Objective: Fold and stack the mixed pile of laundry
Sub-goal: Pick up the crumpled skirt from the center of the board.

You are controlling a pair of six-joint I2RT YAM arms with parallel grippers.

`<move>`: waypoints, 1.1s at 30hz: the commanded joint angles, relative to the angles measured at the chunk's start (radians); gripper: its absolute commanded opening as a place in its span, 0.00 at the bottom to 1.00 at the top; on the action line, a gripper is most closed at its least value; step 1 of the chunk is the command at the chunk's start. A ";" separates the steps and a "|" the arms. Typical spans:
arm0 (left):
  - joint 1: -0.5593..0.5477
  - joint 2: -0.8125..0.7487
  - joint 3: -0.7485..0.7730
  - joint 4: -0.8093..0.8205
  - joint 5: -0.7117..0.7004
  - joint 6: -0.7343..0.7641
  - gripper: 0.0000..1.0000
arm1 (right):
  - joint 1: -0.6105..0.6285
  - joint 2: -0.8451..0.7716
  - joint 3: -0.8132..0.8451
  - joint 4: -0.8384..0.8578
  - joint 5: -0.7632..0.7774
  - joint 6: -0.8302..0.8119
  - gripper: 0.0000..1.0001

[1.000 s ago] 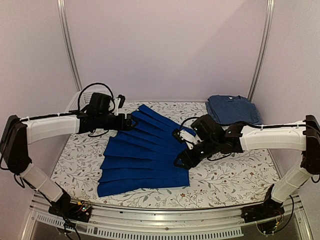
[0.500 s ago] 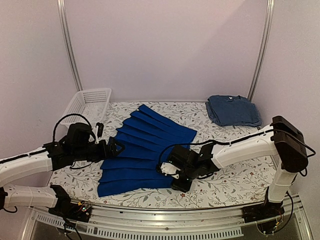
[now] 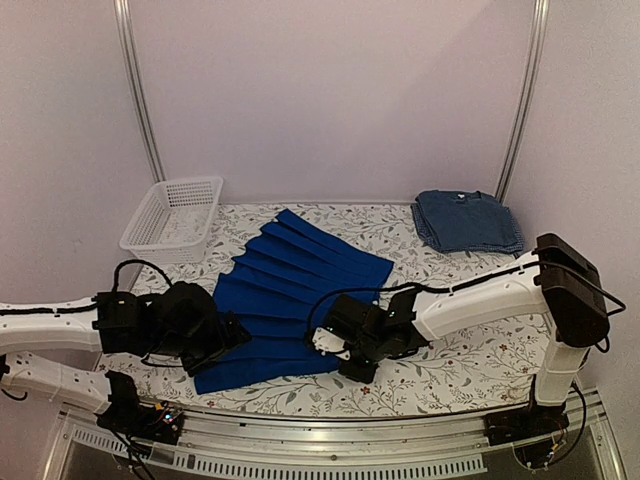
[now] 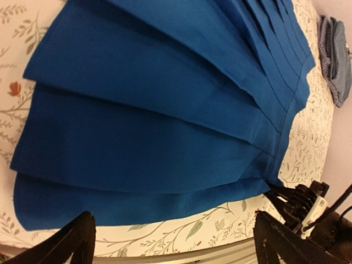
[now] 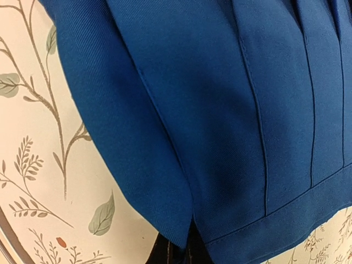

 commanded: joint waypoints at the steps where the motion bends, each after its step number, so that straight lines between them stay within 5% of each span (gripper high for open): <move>1: -0.091 0.072 0.046 -0.170 -0.041 -0.273 1.00 | -0.013 0.024 0.073 -0.058 0.018 0.026 0.00; 4: -0.116 0.096 0.032 -0.144 -0.028 -0.336 1.00 | -0.017 0.033 0.101 -0.068 0.015 0.026 0.00; 8: -0.115 0.110 0.048 -0.101 -0.139 -0.224 1.00 | -0.029 0.033 0.099 -0.076 0.000 0.028 0.00; 12: -0.085 0.141 0.043 0.048 -0.089 0.182 1.00 | -0.084 0.007 0.060 -0.070 -0.051 0.044 0.00; 19: -0.086 0.022 -0.048 0.191 -0.039 0.591 1.00 | -0.224 -0.049 -0.056 -0.053 -0.133 0.079 0.00; 33: -0.222 0.422 0.029 0.328 -0.033 0.912 0.89 | -0.260 -0.145 -0.149 -0.058 -0.193 0.122 0.00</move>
